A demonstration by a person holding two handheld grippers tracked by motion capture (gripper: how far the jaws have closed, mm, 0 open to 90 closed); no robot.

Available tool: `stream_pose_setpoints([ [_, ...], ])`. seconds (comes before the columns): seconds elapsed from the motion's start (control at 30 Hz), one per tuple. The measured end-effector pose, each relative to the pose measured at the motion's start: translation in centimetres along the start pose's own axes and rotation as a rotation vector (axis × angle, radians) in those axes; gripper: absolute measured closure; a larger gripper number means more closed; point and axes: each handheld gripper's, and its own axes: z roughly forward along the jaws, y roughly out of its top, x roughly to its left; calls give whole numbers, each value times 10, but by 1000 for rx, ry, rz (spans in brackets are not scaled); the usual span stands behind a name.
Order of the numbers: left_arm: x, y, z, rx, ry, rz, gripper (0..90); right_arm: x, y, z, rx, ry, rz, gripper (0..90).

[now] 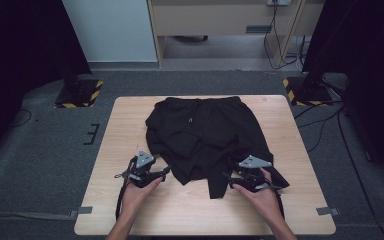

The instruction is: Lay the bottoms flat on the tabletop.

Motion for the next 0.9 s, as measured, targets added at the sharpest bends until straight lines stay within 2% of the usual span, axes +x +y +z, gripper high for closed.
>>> stream_pose_setpoints([
  [0.07,-1,0,0,-1,5,0,262,5,3,7,2,3,1,295],
  [0.2,0,0,0,1,5,-4,249,19,6,16,8,0,-44,285],
  [0.27,0,-1,1,3,7,-3,249,23,5,20,16,3,-50,285],
  [0.33,-1,-1,2,3,9,-2,245,23,4,26,38,-11,-62,277],
  [0.37,-1,-1,2,4,10,1,244,22,5,29,70,-16,-53,262],
  [0.47,-1,-1,1,-2,11,1,243,19,7,32,77,-24,-41,302],
  [0.57,0,0,0,-7,14,-1,248,20,7,33,81,-23,-65,411],
  [0.63,0,-1,1,-8,18,-7,248,18,7,31,69,-3,-70,604],
  [0.73,1,0,-1,-10,19,-6,250,15,6,29,64,3,-57,762],
  [0.8,1,0,-1,-12,21,-5,252,12,4,26,65,17,-38,840],
  [0.9,2,0,-1,-8,26,-3,253,8,0,20,66,31,-20,862],
])
